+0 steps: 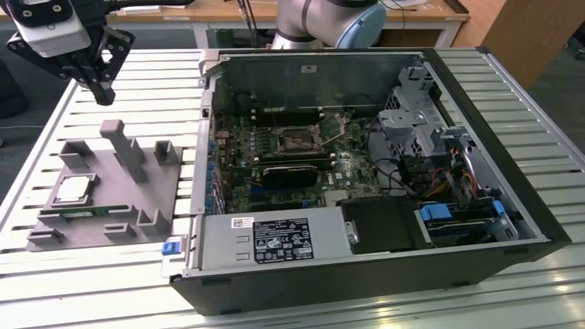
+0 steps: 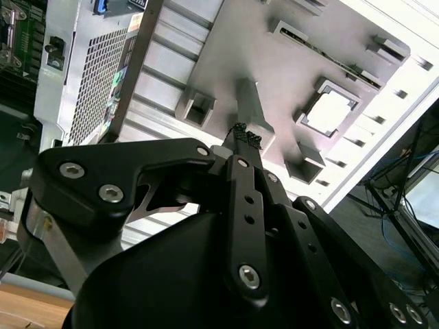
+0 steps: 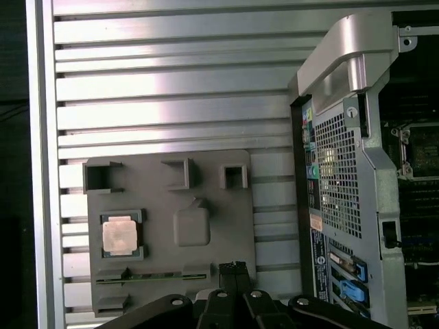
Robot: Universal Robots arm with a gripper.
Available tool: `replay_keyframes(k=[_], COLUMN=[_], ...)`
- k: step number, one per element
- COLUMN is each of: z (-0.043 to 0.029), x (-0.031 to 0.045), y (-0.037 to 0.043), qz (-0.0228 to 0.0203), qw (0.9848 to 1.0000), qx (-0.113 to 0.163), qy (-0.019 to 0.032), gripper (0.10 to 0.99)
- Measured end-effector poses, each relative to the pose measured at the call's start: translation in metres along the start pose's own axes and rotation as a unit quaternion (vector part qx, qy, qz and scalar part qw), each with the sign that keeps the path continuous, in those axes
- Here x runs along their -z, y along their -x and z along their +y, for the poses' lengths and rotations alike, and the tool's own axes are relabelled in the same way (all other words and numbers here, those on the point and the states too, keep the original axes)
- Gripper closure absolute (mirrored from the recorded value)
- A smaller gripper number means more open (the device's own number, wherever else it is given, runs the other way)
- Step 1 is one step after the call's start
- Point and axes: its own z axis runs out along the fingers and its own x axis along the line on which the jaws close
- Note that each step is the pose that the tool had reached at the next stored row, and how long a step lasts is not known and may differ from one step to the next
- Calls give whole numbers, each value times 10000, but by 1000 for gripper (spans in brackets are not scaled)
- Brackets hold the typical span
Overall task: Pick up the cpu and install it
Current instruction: 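Reach for the cpu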
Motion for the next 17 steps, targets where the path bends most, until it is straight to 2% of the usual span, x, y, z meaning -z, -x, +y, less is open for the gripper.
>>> replay_keyframes(k=[17], z=[-10], x=[-8], y=[-127], qz=[2], qw=[10000], qx=[0], qy=[0], gripper=[980])
